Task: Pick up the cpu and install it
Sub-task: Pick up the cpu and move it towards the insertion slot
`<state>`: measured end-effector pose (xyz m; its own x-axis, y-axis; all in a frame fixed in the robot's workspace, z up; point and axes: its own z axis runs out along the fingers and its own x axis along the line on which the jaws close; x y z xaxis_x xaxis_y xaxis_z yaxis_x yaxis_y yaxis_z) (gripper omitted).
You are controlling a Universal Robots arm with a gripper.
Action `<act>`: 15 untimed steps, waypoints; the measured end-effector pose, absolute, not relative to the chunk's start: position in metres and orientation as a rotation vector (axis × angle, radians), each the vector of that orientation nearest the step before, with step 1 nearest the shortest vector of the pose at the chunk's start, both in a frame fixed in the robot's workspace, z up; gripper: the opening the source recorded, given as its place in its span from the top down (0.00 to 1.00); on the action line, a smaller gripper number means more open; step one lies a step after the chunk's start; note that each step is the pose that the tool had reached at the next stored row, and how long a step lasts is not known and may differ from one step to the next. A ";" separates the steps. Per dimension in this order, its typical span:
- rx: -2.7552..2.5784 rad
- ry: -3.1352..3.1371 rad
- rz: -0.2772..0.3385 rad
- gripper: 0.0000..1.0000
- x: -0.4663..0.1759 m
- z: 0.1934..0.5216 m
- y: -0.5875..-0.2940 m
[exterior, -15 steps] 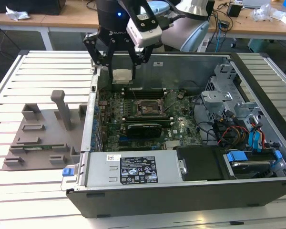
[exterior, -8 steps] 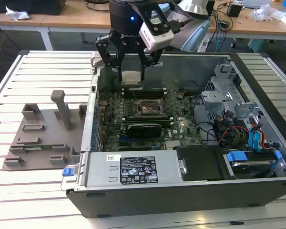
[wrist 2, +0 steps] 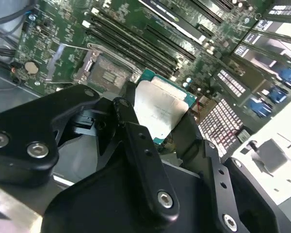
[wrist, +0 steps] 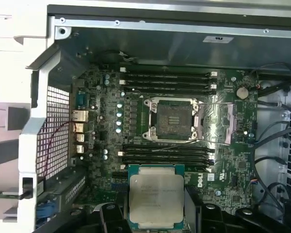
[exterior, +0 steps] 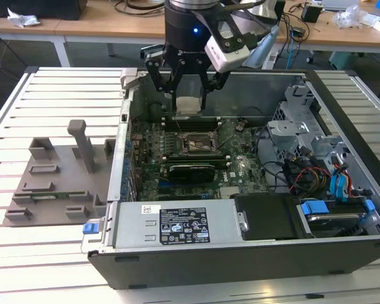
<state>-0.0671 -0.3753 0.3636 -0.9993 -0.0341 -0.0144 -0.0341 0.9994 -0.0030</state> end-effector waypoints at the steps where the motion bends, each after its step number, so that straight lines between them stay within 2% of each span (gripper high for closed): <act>1: -0.053 3.127 -0.005 0.45 -0.065 0.363 -0.375; 15: -0.056 3.130 -0.020 0.45 -0.035 0.331 -0.356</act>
<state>-0.0349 -0.3564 0.3306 -0.9993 -0.0359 -0.0111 -0.0358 0.9993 -0.0130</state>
